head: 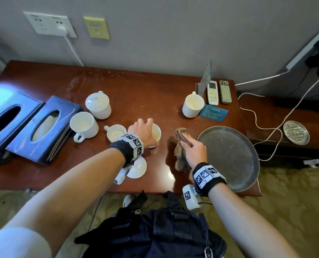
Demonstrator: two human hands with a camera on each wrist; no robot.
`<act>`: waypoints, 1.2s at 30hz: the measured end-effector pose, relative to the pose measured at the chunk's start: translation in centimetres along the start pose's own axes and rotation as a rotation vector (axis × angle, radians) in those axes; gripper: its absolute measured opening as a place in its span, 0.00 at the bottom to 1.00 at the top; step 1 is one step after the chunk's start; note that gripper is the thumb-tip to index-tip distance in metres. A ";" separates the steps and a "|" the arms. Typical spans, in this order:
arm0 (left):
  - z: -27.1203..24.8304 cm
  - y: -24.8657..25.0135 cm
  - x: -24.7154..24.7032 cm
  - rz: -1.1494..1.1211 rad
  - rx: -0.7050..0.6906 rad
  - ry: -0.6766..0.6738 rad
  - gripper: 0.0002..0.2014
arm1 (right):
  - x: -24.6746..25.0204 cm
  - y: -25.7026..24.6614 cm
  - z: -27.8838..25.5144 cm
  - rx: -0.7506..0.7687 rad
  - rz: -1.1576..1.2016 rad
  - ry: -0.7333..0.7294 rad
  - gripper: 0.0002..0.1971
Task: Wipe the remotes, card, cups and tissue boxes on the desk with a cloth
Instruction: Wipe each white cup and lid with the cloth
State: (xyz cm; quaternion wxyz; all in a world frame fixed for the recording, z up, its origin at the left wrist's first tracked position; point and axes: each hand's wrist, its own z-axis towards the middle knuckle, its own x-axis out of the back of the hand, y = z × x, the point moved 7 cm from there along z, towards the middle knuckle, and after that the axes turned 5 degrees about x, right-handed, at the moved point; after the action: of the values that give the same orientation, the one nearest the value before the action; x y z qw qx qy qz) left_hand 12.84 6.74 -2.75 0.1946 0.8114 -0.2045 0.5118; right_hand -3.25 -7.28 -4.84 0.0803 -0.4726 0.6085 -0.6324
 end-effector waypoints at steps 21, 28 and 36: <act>-1.2 -7.0 -3.4 -0.560 0.005 -0.067 0.42 | -11.8 -4.4 0.5 0.053 0.123 -0.226 0.19; -0.5 -6.7 -2.2 -0.567 0.000 -0.089 0.43 | -11.3 -5.4 2.7 -0.014 0.146 -0.143 0.16; -0.6 -6.9 -2.0 -0.599 0.051 -0.116 0.42 | -11.1 -3.2 2.6 0.029 0.117 -0.126 0.15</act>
State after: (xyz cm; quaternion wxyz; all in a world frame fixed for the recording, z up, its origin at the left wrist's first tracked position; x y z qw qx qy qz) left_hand 15.26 13.15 -5.02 0.3044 0.8680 0.0458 0.3896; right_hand 6.11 -0.80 -8.14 0.1624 -0.4739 0.6196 -0.6043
